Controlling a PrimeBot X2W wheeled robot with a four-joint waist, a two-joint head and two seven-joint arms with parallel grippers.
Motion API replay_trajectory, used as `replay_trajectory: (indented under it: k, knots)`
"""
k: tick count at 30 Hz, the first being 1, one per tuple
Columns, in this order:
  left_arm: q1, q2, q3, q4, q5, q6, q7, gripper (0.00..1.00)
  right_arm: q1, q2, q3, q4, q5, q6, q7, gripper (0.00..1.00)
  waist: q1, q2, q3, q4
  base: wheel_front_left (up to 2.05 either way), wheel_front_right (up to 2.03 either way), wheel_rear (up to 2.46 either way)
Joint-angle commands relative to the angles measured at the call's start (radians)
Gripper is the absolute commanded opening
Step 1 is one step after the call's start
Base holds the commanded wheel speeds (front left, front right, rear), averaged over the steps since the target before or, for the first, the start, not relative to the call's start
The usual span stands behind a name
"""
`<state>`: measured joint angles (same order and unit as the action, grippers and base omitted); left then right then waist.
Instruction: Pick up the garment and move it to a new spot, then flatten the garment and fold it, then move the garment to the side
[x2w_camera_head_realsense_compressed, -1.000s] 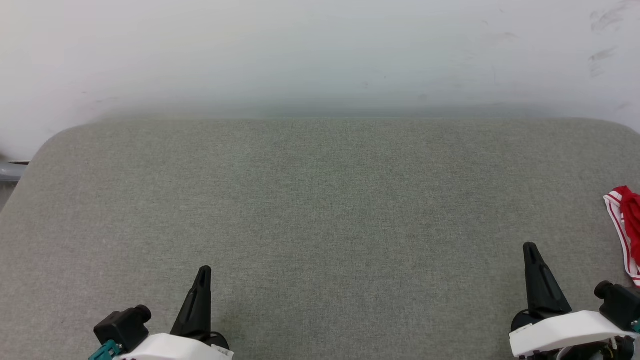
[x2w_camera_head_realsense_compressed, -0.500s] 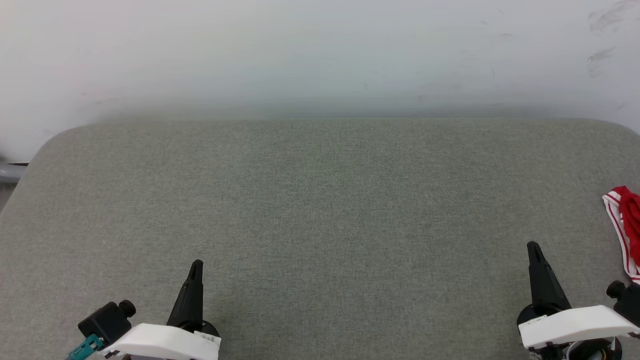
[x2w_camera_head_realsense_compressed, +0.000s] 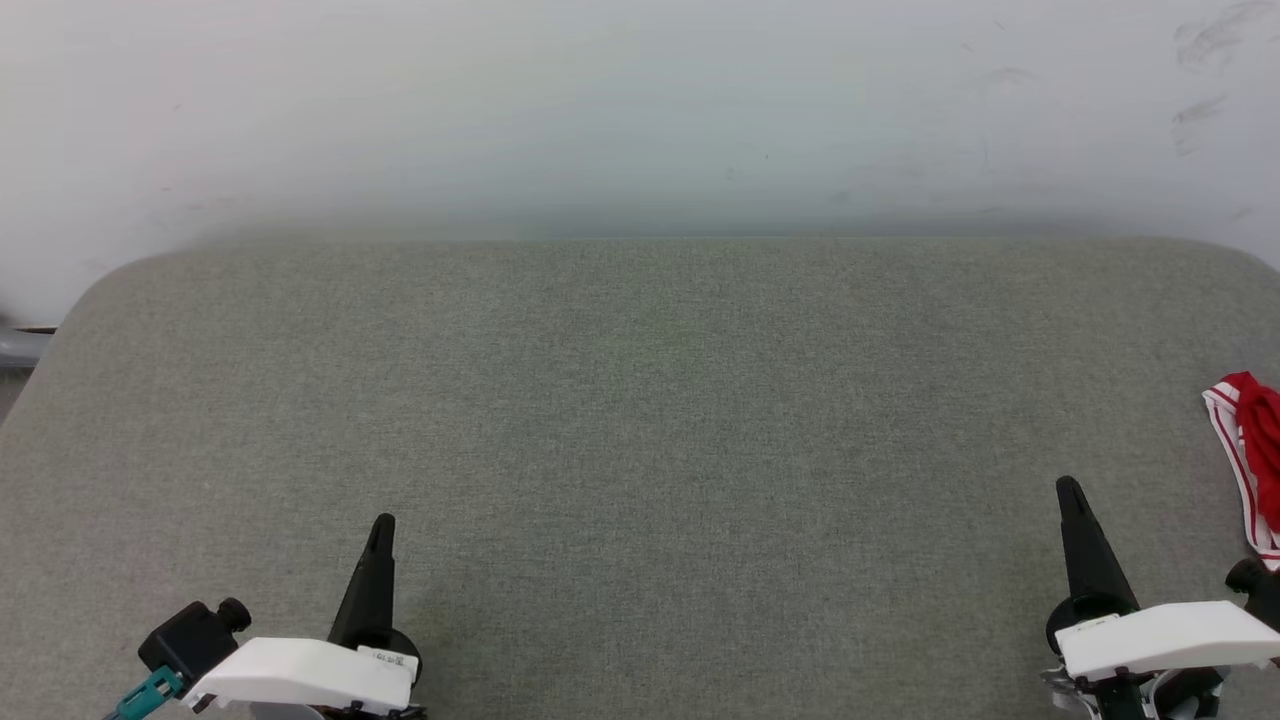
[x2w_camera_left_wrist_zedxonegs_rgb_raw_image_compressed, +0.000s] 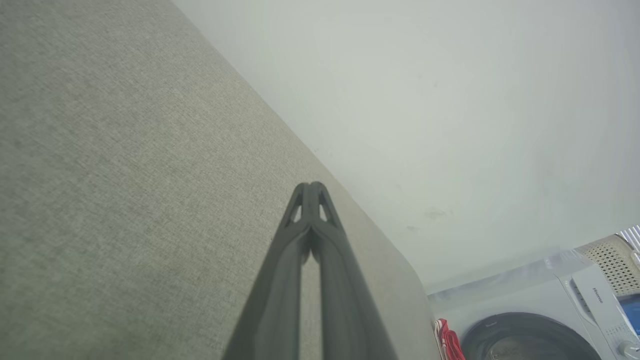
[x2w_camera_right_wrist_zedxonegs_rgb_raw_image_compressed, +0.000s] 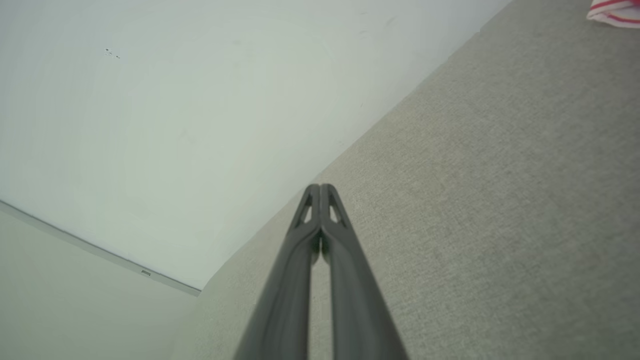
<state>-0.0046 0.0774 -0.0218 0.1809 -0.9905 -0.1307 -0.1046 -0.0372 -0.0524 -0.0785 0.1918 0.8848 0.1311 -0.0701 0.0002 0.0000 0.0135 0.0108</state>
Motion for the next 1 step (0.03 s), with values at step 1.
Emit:
replay_trajectory:
  k: [1]
  knots:
    - [-0.027,0.005,0.007,-0.006,-0.032,0.0,0.008,0.0,-0.025,0.001,-0.004,-0.006,0.035,0.0,0.008,0.0,-0.0001,0.0,0.0,0.0,0.0,0.0,0.0]
